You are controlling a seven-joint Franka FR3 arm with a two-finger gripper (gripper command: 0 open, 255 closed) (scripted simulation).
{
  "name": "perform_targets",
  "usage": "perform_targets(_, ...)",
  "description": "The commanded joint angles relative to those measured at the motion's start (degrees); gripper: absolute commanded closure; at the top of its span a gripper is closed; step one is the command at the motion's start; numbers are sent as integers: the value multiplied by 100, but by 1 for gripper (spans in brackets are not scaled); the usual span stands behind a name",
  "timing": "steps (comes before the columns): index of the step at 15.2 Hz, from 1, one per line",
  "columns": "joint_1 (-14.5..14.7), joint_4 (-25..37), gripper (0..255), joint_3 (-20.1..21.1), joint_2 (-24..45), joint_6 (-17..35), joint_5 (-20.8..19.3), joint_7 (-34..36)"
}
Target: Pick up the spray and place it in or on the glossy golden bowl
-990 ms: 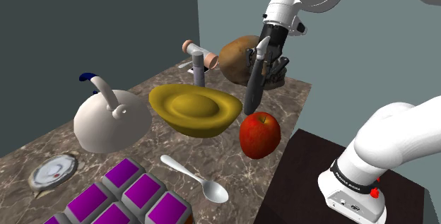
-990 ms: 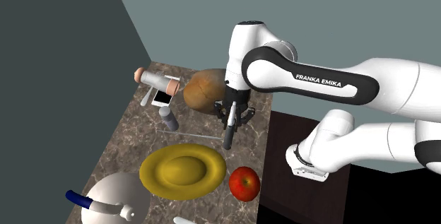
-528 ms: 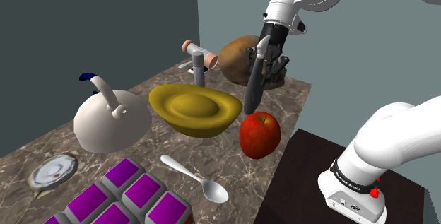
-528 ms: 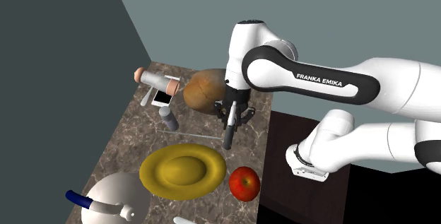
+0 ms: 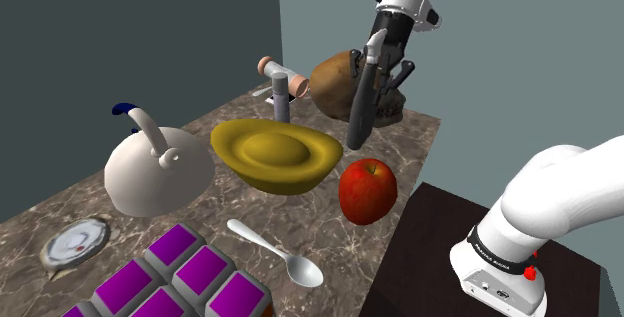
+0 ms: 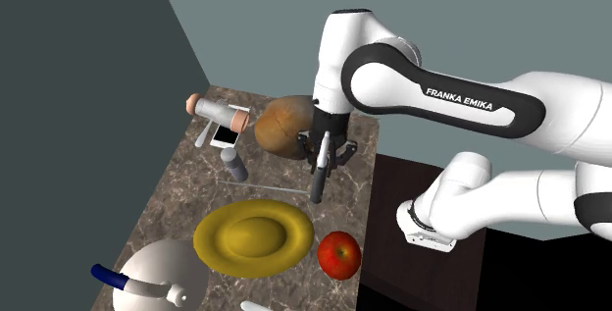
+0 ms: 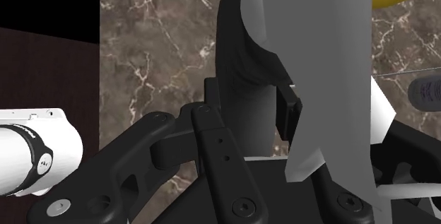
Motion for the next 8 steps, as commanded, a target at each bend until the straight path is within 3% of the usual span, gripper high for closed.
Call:
perform_targets(1,2,173,255,-16,26,-129,-9,74)
perform_targets(8,8,768,255,-81,130,-564,-31,311)
